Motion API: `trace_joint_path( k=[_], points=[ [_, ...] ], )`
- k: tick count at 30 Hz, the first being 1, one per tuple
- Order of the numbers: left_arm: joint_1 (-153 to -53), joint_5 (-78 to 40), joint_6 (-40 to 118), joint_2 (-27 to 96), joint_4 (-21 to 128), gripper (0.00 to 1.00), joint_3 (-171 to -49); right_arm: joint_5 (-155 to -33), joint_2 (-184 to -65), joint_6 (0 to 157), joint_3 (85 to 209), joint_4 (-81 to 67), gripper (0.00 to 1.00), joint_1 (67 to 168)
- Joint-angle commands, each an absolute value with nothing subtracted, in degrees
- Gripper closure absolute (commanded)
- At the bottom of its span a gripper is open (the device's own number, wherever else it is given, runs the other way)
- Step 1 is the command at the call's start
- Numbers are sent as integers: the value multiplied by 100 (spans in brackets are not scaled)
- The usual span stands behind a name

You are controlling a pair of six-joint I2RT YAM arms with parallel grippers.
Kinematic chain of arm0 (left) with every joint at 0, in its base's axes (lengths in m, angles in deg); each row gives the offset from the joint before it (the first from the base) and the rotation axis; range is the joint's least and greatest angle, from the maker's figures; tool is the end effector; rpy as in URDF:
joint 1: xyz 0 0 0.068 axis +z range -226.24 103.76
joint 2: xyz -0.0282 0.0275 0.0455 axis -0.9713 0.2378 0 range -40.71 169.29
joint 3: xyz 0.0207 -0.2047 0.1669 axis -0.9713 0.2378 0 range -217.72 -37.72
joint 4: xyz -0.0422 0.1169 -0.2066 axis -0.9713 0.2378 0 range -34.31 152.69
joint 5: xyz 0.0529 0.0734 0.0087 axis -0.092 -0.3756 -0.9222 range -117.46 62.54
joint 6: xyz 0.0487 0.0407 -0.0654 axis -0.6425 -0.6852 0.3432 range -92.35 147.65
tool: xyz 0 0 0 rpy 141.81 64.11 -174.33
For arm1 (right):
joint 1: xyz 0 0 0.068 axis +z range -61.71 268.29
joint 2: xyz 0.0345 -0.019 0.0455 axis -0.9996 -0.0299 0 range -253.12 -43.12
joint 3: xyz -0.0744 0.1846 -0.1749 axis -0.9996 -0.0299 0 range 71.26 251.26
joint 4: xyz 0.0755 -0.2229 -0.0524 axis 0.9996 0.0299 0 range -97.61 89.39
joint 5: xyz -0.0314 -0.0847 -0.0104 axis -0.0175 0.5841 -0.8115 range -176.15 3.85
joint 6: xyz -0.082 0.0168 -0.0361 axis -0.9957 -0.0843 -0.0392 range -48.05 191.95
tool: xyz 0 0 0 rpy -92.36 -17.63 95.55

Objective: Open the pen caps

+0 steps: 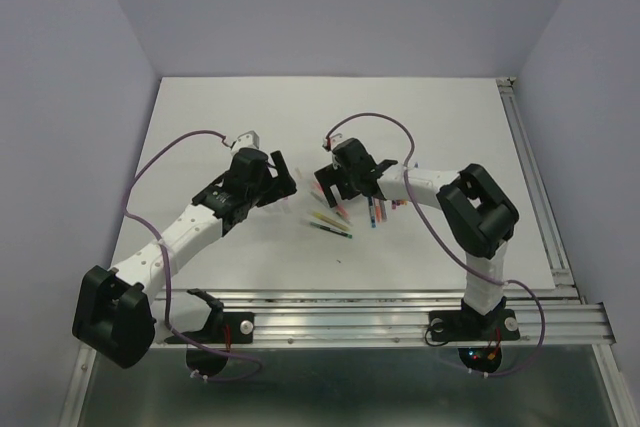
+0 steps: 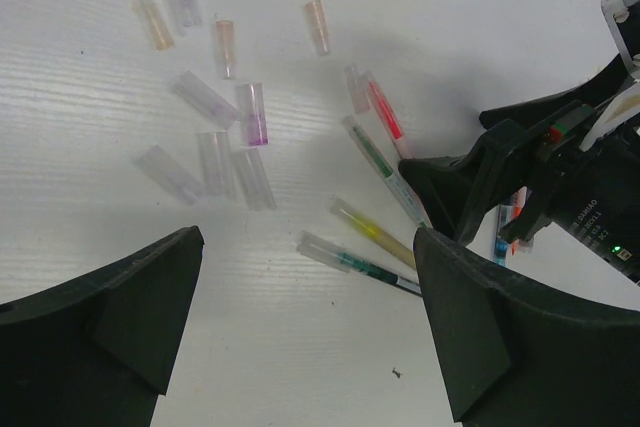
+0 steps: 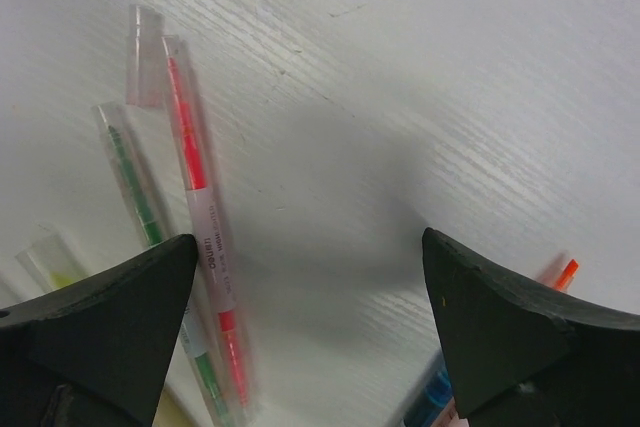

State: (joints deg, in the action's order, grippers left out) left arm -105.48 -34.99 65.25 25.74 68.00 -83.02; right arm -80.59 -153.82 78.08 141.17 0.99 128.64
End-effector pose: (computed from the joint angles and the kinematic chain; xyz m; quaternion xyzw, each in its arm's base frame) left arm 0.2467 -0.1258 0.2380 -0.0951 0.8742 -0.2120 0.4263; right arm 0.3249 0.2656 0.1345 -0.2596 0.9003 0.0950 0.3363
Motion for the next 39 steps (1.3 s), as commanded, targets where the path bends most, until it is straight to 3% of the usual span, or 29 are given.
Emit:
trace_joint_path(
  k=[1,12,20,34,39],
  points=[
    [-10560,-3493,6535,2380,6623,1,-8237,-7789,-15492,7705,14544,214,3,12942],
    [-10560,-3467,6509,2371,6597,1,-8211,-7859,-15711,7818,14545,293,20,12942],
    [-10560,-3493,6482,2406,6553,1,-8184,-7920,-15668,8249,13956,170,53,13021],
    [-10560,-3370,6518,2468,6456,1,-8123,-7684,-15501,8329,13648,-75,99,13100],
    [-10560,-3081,6579,2188,6307,1,-8079,-7385,-14694,8039,13307,-1013,99,13100]
  ],
)
